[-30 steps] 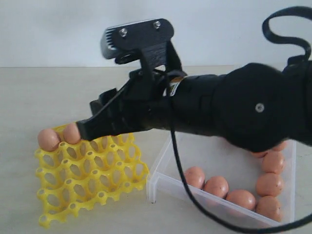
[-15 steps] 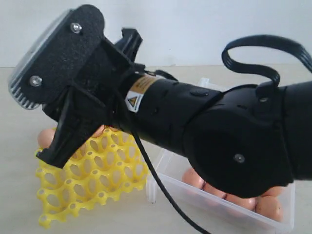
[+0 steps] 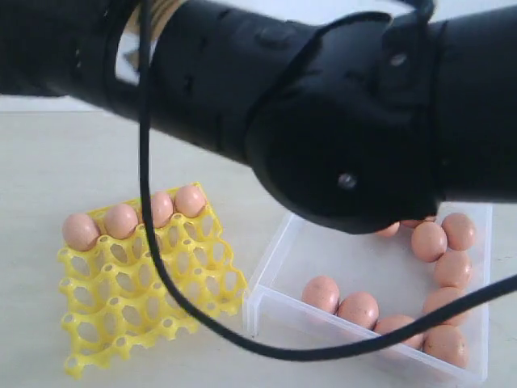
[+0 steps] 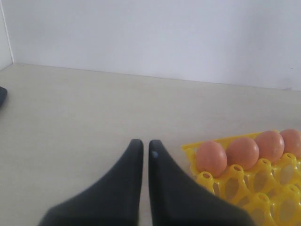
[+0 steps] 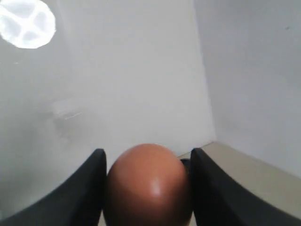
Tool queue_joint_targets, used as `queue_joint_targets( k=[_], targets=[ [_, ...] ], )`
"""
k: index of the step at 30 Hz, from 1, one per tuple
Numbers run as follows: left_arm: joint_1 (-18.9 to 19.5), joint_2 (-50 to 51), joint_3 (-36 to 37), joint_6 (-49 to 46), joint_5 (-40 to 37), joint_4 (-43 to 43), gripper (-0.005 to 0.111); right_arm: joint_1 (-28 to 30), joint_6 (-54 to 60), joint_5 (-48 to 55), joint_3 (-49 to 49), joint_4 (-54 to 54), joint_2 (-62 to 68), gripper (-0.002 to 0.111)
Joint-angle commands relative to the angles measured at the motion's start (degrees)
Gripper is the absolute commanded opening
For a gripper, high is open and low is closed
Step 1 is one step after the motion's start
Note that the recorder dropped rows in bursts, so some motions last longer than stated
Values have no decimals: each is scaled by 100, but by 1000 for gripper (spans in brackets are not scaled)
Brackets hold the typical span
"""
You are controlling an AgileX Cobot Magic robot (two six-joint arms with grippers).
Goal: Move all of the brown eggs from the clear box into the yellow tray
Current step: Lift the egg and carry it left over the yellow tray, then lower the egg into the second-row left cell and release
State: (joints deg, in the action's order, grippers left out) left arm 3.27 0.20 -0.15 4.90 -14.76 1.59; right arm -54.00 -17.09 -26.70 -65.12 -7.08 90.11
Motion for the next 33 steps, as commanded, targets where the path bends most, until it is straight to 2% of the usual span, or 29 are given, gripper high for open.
queue_joint_targets(
  k=[1, 6, 9, 13, 17, 23, 26, 28, 33],
  targets=[
    [15, -20, 15, 2, 41, 14, 4, 56, -2640, -114, -33, -2308, 465, 0],
    [15, -20, 15, 2, 41, 14, 4, 372, -5481, -626, -130, -4510, 1083, 0],
    [15, -20, 15, 2, 41, 14, 4, 672, -6262, -688, -352, -5544, 1396, 0],
    [15, -20, 15, 2, 41, 14, 4, 959, -6631, -486, -737, -5630, 1734, 0],
    [15, -20, 15, 2, 41, 14, 4, 1053, -7385, -552, -1566, -6100, 2341, 0],
    [15, -20, 15, 2, 41, 14, 4, 1053, -7762, -673, -2631, -6882, 3094, 0],
    [15, -20, 15, 2, 41, 14, 4, 1053, -7196, -676, -2638, -7035, 3188, 0],
    [15, -20, 15, 2, 41, 14, 4, 1053, -6767, -522, -2627, -7622, 3232, 0],
    [15, -20, 15, 2, 41, 14, 4, 1053, -6674, 51, -2627, -8348, 3301, 0]
  ],
)
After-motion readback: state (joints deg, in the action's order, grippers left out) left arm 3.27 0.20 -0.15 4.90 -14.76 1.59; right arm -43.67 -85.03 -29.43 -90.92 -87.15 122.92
